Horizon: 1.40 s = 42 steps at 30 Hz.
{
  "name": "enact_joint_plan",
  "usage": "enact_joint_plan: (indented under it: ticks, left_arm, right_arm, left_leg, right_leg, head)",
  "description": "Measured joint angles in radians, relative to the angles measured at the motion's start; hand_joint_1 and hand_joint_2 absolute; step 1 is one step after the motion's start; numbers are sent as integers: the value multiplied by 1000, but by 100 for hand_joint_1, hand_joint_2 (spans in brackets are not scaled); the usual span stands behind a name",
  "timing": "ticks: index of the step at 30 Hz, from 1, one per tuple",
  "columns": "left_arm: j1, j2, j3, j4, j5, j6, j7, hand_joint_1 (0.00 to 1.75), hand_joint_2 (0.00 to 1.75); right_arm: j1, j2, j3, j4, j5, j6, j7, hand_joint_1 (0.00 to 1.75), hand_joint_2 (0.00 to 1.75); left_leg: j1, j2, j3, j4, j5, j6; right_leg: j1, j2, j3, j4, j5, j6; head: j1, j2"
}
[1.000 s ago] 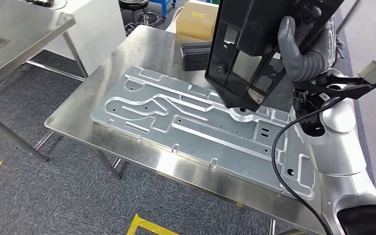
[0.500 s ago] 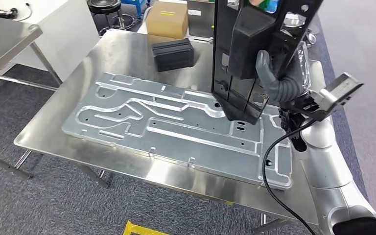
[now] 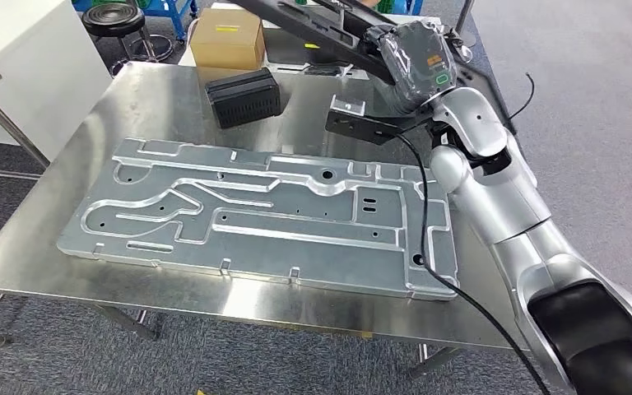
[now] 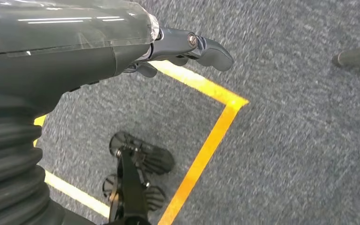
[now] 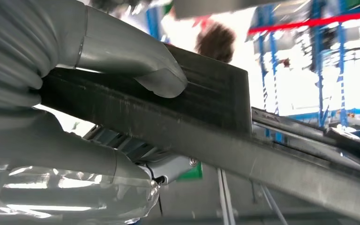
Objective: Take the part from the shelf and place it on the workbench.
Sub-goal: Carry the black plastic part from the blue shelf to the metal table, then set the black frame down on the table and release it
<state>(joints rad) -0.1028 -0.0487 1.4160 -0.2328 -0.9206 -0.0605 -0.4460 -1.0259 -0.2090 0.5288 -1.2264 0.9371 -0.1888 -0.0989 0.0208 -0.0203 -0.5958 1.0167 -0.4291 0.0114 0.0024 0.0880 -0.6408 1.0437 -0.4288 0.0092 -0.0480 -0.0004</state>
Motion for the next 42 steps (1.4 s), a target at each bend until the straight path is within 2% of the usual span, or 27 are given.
enact_joint_plan:
  ticks: [1,3,4,5,6,8,10,11,13,15,17,19,20,21,22,23,25,26,30,32,34,35,36,37,39,40,42]
  left_arm:
    - [0,-1,-1,0,0,0,0,0,175]
    - [3,-2,-1,0,0,0,0,0,175]
    - [4,-2,-1,0,0,0,0,0,175]
    - [5,-2,-1,0,0,0,0,0,175]
    - [6,-2,-1,0,0,0,0,0,175]
    - [6,-3,-3,1,-1,-2,0,0,175]
    - [5,-4,-6,1,-3,-3,0,0,175]
    - [4,-4,-9,0,-4,-3,0,0,175]
    - [1,-4,-13,1,-4,-3,0,0,175]
    - [0,-4,-15,1,-4,-2,-1,0,175]
    - [0,-6,-16,1,-3,-1,-1,0,175]
    - [1,-6,-16,1,-1,0,-2,0,175]
    - [1,-6,-16,1,0,0,-2,0,175]
    - [1,-6,-16,1,1,1,-2,0,175]
    - [1,-6,-16,1,2,1,-2,0,175]
    - [1,-6,-16,1,3,1,-2,0,175]
    - [1,-6,-16,1,3,2,-3,0,175]
    - [0,-6,-16,1,3,2,-4,0,175]
    - [0,-7,-17,3,-4,2,-6,0,175]
    - [-1,-8,-18,4,-9,1,-6,0,175]
    - [-1,-8,-18,4,-12,1,-7,0,175]
    - [0,-8,-18,4,-13,1,-7,0,175]
    - [0,-8,-18,4,-14,1,-7,0,175]
    - [0,-8,-18,4,-16,1,-7,0,175]
    - [0,-8,-21,5,-21,-1,-7,0,175]
    - [-1,-8,-23,6,-23,-2,-7,0,175]
    - [-2,-8,-27,6,-28,-2,-8,0,175]
  right_arm:
    - [-8,2,6,9,-29,0,1,175,175]
    - [-20,7,16,27,-51,0,1,175,175]
    - [-22,8,21,36,-54,2,1,175,175]
    - [-22,9,26,43,-55,5,1,175,175]
    - [-23,10,31,50,-54,12,2,175,175]
    - [-33,14,44,62,-40,46,10,175,175]
    - [-54,26,69,80,0,88,29,175,175]
    - [-65,34,86,93,29,104,40,175,175]
    - [-84,59,125,126,95,123,61,175,175]
    - [-102,95,168,161,151,140,69,175,175]
    - [-119,151,217,200,179,165,61,175,175]
    - [-121,217,273,254,185,184,41,175,175]
    - [-115,247,301,286,182,187,28,175,175]
    - [-106,278,330,320,176,184,17,175,175]
    - [-94,307,358,354,168,177,6,175,175]
    - [-83,333,381,385,159,169,-3,175,175]
    - [-62,378,417,441,141,146,-19,175,175]
    - [-53,396,433,468,132,135,-27,175,175]
    - [-4,441,483,559,94,83,-78,175,175]
    - [13,451,500,590,86,60,-94,175,175]
    - [27,455,514,615,83,48,-99,175,175]
    - [34,456,520,625,81,46,-101,175,175]
    - [39,456,524,635,78,47,-106,175,175]
    - [43,457,529,642,73,47,-115,175,175]
    - [46,459,535,653,59,44,-143,175,175]
    - [48,461,537,656,52,41,-156,175,175]
    - [60,466,544,665,37,33,-173,175,175]
  left_leg:
    - [3,8,1,-5,2,5]
    - [3,23,2,-6,1,10]
    - [3,31,3,-6,-1,9]
    - [3,40,3,-5,-3,8]
    - [3,48,5,-3,-6,6]
    - [4,62,11,0,-15,-1]
    - [0,73,15,3,-24,-12]
    - [-2,79,17,3,-27,-18]
    - [-4,90,23,-1,-29,-30]
    - [-1,82,23,14,-45,-42]
    - [2,52,-16,102,-94,-48]
    - [1,33,-87,236,-144,-51]
    - [1,30,-113,276,-148,-51]
    - [1,29,-122,278,-133,-50]
    - [1,28,-112,238,-99,-47]
    - [1,27,-86,169,-56,-43]
    - [-2,23,-35,47,-2,-35]
    - [-4,21,-23,18,6,-31]
    - [-1,22,-15,-1,10,-14]
    - [3,24,-11,-8,12,-6]
    - [3,26,-11,-8,12,-2]
    - [2,27,-11,-8,12,-2]
    - [2,27,-10,-7,11,-3]
    - [2,27,-10,-6,10,-4]
    - [2,28,-9,-4,8,-8]
    - [0,28,-8,-3,6,-11]
    - [-3,30,-8,-3,5,-21]
  right_leg:
    - [1,-26,-20,41,-24,5]
    - [-6,-70,-84,173,-86,14]
    - [-10,-78,-117,233,-105,19]
    - [-14,-81,-134,261,-105,22]
    - [-18,-85,-132,250,-86,25]
    - [-22,-100,-74,124,-15,26]
    - [-17,-114,-17,8,25,19]
    - [-13,-114,-6,-15,27,13]
    - [-10,-103,-5,-18,24,-1]
    - [-13,-93,1,-25,24,-16]
    - [-15,-83,7,-30,24,-29]
    - [-10,-71,10,-30,21,-38]
    - [-7,-65,12,-30,19,-40]
    - [-4,-60,15,-29,17,-42]
    - [-2,-56,17,-27,15,-42]
    - [0,-53,19,-24,11,-42]
    - [5,-51,19,-19,5,-38]
    - [6,-50,18,-17,3,-35]
    - [7,-54,16,-9,-9,-16]
    - [5,-66,-20,70,-56,-5]
    - [-1,-76,-87,207,-118,4]
    - [-4,-78,-112,256,-131,6]
    - [-6,-80,-121,268,-124,8]
    - [-8,-81,-108,239,-99,7]
    - [-7,-88,-39,99,-33,-1]
    - [-4,-91,-7,35,-10,-6]
    - [3,-94,21,-22,1,-16]
  head:
    - [0,0]
    - [1,0]
    - [1,0]
    - [1,0]
    - [1,0]
    - [1,0]
    - [1,0]
    - [1,0]
    - [1,0]
    - [1,0]
    - [1,0]
    - [0,0]
    - [0,0]
    - [0,0]
    - [0,0]
    - [1,0]
    - [1,0]
    - [1,0]
    - [0,0]
    - [0,0]
    - [1,0]
    - [1,0]
    - [1,0]
    - [1,0]
    - [1,0]
    - [1,0]
    - [1,0]
